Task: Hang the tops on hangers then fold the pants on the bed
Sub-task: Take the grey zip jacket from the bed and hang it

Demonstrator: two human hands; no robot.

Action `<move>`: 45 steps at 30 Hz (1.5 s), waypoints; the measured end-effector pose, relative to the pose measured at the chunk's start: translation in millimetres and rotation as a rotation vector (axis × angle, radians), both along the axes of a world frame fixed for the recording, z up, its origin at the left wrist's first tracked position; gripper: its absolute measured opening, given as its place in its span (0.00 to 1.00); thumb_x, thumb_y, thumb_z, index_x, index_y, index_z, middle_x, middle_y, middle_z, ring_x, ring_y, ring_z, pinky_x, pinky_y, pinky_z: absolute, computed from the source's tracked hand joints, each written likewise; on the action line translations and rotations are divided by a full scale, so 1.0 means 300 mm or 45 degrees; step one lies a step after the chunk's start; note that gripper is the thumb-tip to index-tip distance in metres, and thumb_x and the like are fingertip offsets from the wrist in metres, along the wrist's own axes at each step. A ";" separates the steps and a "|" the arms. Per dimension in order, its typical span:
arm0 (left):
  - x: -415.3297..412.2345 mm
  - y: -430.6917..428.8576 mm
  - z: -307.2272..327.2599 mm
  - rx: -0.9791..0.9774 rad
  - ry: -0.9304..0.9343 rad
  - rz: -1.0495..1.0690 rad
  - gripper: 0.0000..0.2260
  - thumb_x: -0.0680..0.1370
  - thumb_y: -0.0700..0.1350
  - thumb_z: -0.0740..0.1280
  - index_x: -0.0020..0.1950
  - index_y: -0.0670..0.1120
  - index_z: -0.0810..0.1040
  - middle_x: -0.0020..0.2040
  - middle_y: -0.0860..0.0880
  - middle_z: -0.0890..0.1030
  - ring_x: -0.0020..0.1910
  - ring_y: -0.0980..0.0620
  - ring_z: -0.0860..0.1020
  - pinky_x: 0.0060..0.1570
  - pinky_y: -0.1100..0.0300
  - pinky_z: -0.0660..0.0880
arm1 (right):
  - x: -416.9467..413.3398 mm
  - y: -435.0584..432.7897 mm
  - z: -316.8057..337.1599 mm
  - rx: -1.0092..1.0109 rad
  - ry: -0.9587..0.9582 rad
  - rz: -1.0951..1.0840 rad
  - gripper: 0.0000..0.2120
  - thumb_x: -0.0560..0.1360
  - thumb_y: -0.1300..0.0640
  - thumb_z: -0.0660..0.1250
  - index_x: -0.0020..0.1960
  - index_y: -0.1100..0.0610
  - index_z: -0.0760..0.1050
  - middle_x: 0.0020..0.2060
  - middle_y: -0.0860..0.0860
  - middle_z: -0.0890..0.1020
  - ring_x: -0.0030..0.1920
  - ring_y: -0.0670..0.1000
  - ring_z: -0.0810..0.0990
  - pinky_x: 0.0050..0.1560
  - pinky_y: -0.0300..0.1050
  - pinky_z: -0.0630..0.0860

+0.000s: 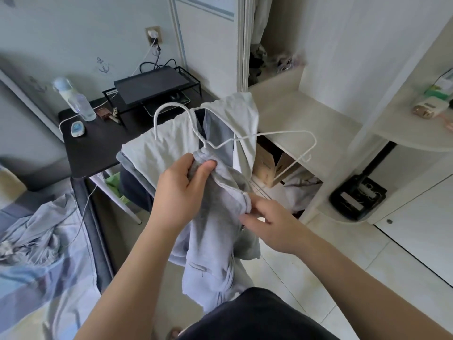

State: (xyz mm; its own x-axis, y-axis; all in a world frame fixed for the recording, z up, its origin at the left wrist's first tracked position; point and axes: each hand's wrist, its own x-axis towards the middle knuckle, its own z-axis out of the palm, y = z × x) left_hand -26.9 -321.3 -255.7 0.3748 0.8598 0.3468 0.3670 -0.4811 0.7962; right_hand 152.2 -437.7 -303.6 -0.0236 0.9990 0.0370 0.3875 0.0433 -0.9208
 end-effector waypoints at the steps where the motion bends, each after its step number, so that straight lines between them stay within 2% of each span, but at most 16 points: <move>1: -0.005 0.008 -0.002 -0.001 0.012 0.009 0.22 0.81 0.53 0.67 0.35 0.42 0.64 0.27 0.53 0.63 0.27 0.56 0.61 0.27 0.64 0.59 | -0.003 -0.001 -0.008 0.000 -0.011 0.017 0.06 0.77 0.47 0.62 0.50 0.47 0.76 0.42 0.48 0.81 0.44 0.48 0.80 0.48 0.49 0.76; 3: -0.019 0.022 0.000 0.015 0.032 0.026 0.22 0.81 0.53 0.67 0.35 0.42 0.64 0.27 0.54 0.62 0.27 0.56 0.62 0.27 0.64 0.59 | 0.010 0.011 -0.027 -0.031 -0.118 0.046 0.05 0.76 0.44 0.64 0.44 0.43 0.74 0.38 0.48 0.79 0.39 0.46 0.77 0.44 0.45 0.75; 6: -0.035 0.032 0.011 0.082 0.066 -0.004 0.22 0.80 0.54 0.67 0.33 0.48 0.61 0.27 0.54 0.63 0.26 0.57 0.62 0.27 0.66 0.60 | 0.059 0.050 -0.071 -0.290 -0.436 0.153 0.16 0.70 0.38 0.69 0.36 0.50 0.72 0.32 0.47 0.75 0.33 0.43 0.72 0.37 0.42 0.69; 8: -0.045 0.035 0.014 0.115 0.107 -0.048 0.22 0.80 0.57 0.66 0.33 0.49 0.61 0.26 0.54 0.63 0.26 0.57 0.62 0.27 0.66 0.59 | 0.090 0.071 -0.099 -0.468 -0.698 0.246 0.21 0.66 0.34 0.68 0.34 0.50 0.70 0.30 0.45 0.73 0.33 0.43 0.71 0.38 0.41 0.65; 10: -0.061 0.046 0.011 0.140 0.151 -0.078 0.23 0.79 0.60 0.64 0.34 0.46 0.62 0.26 0.54 0.61 0.26 0.56 0.62 0.27 0.66 0.59 | 0.127 0.087 -0.120 -0.465 -0.961 0.275 0.23 0.63 0.30 0.64 0.39 0.50 0.74 0.36 0.44 0.78 0.43 0.44 0.75 0.51 0.44 0.65; 12: -0.088 0.066 0.006 0.188 0.199 -0.097 0.23 0.79 0.59 0.64 0.33 0.45 0.61 0.26 0.54 0.61 0.26 0.55 0.62 0.26 0.65 0.60 | 0.178 0.093 -0.132 -0.277 -1.195 0.215 0.20 0.66 0.33 0.64 0.42 0.50 0.75 0.41 0.43 0.80 0.53 0.46 0.75 0.66 0.48 0.58; 16: -0.150 0.107 -0.005 0.215 0.316 -0.130 0.22 0.78 0.59 0.63 0.33 0.45 0.64 0.24 0.50 0.63 0.26 0.55 0.65 0.26 0.67 0.61 | 0.292 0.079 -0.120 -0.022 -1.294 -0.009 0.08 0.75 0.41 0.65 0.43 0.44 0.75 0.46 0.40 0.80 0.66 0.41 0.70 0.72 0.51 0.28; 18: -0.171 0.120 -0.006 0.174 0.358 -0.181 0.20 0.79 0.60 0.62 0.33 0.48 0.68 0.24 0.48 0.66 0.25 0.55 0.66 0.26 0.66 0.62 | 0.335 0.071 -0.101 0.058 -1.284 -0.062 0.09 0.76 0.42 0.64 0.45 0.46 0.77 0.46 0.39 0.80 0.67 0.40 0.70 0.71 0.50 0.24; 20: -0.184 0.129 0.001 0.130 0.371 -0.234 0.17 0.79 0.59 0.61 0.34 0.53 0.69 0.24 0.52 0.68 0.25 0.57 0.65 0.26 0.64 0.63 | 0.364 0.069 -0.073 0.188 -1.256 -0.123 0.10 0.76 0.43 0.63 0.46 0.46 0.80 0.45 0.37 0.80 0.64 0.42 0.73 0.75 0.57 0.32; 25: -0.212 0.161 0.021 0.074 0.409 -0.306 0.23 0.80 0.62 0.59 0.34 0.46 0.70 0.25 0.55 0.67 0.26 0.58 0.65 0.29 0.56 0.65 | 0.396 0.071 -0.001 0.433 -1.257 -0.207 0.04 0.75 0.49 0.70 0.45 0.49 0.81 0.43 0.39 0.81 0.60 0.49 0.79 0.74 0.70 0.48; 29: -0.219 0.173 0.029 0.062 0.289 -0.356 0.22 0.80 0.65 0.57 0.36 0.51 0.71 0.27 0.56 0.67 0.27 0.61 0.63 0.28 0.63 0.64 | 0.409 0.067 0.030 0.530 -1.220 -0.241 0.06 0.74 0.50 0.76 0.44 0.51 0.81 0.42 0.41 0.82 0.58 0.48 0.79 0.72 0.68 0.53; 33: -0.236 0.175 0.016 -0.016 0.042 -0.368 0.27 0.81 0.67 0.59 0.34 0.46 0.68 0.31 0.56 0.64 0.31 0.57 0.63 0.31 0.52 0.62 | 0.413 0.084 0.083 0.496 -0.955 -0.192 0.08 0.72 0.52 0.77 0.41 0.54 0.80 0.41 0.38 0.77 0.52 0.47 0.78 0.63 0.63 0.67; 35: -0.246 0.189 0.012 -0.102 0.031 -0.398 0.33 0.79 0.68 0.60 0.36 0.37 0.71 0.33 0.48 0.67 0.34 0.51 0.65 0.32 0.46 0.64 | 0.416 0.091 0.105 0.509 -0.902 -0.155 0.09 0.70 0.56 0.80 0.41 0.58 0.81 0.40 0.43 0.79 0.49 0.49 0.78 0.57 0.60 0.73; 38: -0.246 0.216 0.028 -0.156 0.121 -0.461 0.39 0.78 0.70 0.60 0.38 0.31 0.71 0.33 0.47 0.68 0.34 0.49 0.65 0.31 0.45 0.64 | 0.436 0.093 0.125 0.474 -0.835 -0.176 0.10 0.69 0.59 0.80 0.41 0.62 0.81 0.37 0.52 0.82 0.47 0.56 0.79 0.50 0.55 0.76; 42: -0.226 0.236 0.025 -0.138 0.416 -0.472 0.31 0.79 0.69 0.57 0.35 0.42 0.69 0.29 0.55 0.64 0.30 0.57 0.63 0.32 0.58 0.64 | 0.440 0.102 0.148 0.479 -0.859 -0.162 0.10 0.68 0.59 0.81 0.39 0.60 0.80 0.35 0.50 0.81 0.44 0.55 0.79 0.48 0.54 0.76; 45: -0.180 0.244 0.013 -0.215 0.700 -0.450 0.26 0.80 0.63 0.56 0.36 0.43 0.70 0.27 0.56 0.67 0.27 0.58 0.65 0.33 0.60 0.64 | 0.428 0.117 0.170 0.421 -0.916 -0.161 0.12 0.69 0.57 0.80 0.38 0.61 0.79 0.34 0.52 0.80 0.42 0.53 0.78 0.45 0.52 0.74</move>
State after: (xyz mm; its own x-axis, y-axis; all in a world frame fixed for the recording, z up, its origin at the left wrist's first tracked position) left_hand -81.0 -248.2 -251.7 0.7270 0.6788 -0.1033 0.5839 -0.5320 0.6132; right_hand 280.6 -402.5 -252.7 -0.0413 0.9357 0.3503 0.9016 0.1860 -0.3905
